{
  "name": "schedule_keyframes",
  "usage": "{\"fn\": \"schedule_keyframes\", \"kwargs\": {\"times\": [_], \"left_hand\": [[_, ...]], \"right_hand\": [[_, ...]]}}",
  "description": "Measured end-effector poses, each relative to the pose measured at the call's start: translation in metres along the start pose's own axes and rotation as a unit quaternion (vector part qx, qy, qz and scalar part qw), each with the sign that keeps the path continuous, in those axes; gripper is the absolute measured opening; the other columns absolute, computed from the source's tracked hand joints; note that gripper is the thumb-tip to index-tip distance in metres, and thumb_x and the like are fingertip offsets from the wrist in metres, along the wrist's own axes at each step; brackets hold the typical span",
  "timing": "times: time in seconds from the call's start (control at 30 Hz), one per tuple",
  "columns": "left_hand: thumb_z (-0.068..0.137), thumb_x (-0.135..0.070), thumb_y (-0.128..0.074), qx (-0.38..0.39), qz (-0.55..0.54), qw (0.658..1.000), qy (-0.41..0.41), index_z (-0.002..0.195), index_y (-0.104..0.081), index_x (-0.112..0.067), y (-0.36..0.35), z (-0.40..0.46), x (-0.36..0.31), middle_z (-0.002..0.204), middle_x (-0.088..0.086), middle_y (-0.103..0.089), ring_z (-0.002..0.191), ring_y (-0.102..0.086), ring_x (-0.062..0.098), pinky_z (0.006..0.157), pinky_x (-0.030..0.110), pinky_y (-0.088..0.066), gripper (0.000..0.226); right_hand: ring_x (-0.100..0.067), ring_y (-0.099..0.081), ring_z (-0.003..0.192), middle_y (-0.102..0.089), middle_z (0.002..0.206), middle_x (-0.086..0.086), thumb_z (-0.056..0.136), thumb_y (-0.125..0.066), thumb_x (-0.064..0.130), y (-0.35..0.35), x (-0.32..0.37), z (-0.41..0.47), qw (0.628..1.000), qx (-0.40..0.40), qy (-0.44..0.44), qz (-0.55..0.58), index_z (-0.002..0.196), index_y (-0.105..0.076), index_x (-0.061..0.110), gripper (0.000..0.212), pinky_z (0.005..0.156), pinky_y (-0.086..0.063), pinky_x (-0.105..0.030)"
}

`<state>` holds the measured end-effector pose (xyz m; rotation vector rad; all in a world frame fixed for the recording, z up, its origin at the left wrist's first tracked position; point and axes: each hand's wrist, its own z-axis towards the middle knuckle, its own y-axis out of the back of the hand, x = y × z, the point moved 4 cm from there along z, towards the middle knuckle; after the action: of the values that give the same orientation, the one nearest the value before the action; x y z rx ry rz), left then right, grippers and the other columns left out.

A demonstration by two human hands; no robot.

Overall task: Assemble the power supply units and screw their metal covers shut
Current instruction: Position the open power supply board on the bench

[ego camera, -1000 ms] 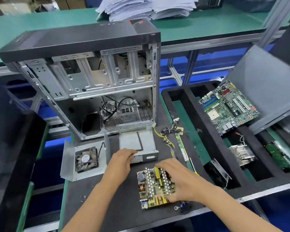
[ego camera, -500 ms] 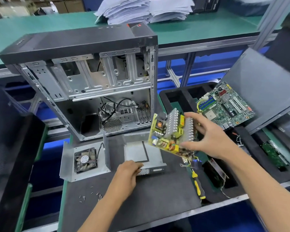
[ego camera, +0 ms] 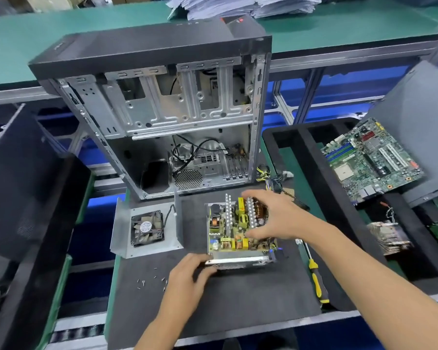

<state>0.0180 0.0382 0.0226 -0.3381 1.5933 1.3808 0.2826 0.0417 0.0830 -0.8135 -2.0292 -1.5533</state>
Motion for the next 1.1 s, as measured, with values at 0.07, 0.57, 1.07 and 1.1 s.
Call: {"fn": "schedule_keyframes", "kwargs": {"times": [0.07,0.57,1.07,1.1], "left_hand": [[0.084,-0.012,-0.078,-0.002,-0.011,1.0,0.012,0.092,-0.073,-0.027,-0.001,0.001,0.002,0.087,-0.019,-0.067,0.084,-0.062,-0.002,0.076,0.007,-0.043,0.018],[0.094,-0.027,-0.067,-0.046,-0.142,0.967,0.208,0.108,-0.064,-0.037,-0.005,0.027,0.012,0.101,-0.015,-0.07,0.09,-0.062,-0.008,0.072,0.003,-0.044,0.018],[0.088,-0.042,-0.07,0.039,-0.121,0.964,0.234,0.133,-0.056,-0.025,-0.03,0.048,0.004,0.124,-0.009,-0.063,0.11,-0.057,-0.002,0.084,0.012,-0.044,0.049],[0.086,-0.041,-0.074,0.045,-0.127,0.964,0.229,0.133,-0.055,-0.028,-0.03,0.045,0.004,0.125,-0.012,-0.062,0.11,-0.057,-0.003,0.084,0.012,-0.044,0.053]], "right_hand": [[-0.011,-0.031,0.14,-0.036,0.153,0.013,0.062,-0.079,0.058,-0.007,-0.004,0.004,1.0,0.008,-0.006,-0.011,0.148,-0.031,0.043,0.101,0.113,-0.032,-0.035],[0.002,-0.024,0.138,-0.035,0.147,0.015,0.067,-0.078,0.059,-0.036,-0.004,0.006,0.998,-0.017,0.047,-0.034,0.152,-0.022,0.037,0.103,0.113,-0.029,-0.025],[-0.024,-0.063,0.09,-0.067,0.092,-0.005,0.084,-0.053,0.073,-0.028,0.003,-0.003,0.975,-0.074,-0.208,-0.024,0.084,-0.064,0.016,0.058,0.073,-0.052,-0.032],[-0.03,-0.061,0.102,-0.063,0.108,-0.009,0.081,-0.053,0.077,-0.032,0.008,0.003,0.97,-0.047,-0.232,-0.051,0.1,-0.061,0.013,0.067,0.08,-0.051,-0.037]]}}
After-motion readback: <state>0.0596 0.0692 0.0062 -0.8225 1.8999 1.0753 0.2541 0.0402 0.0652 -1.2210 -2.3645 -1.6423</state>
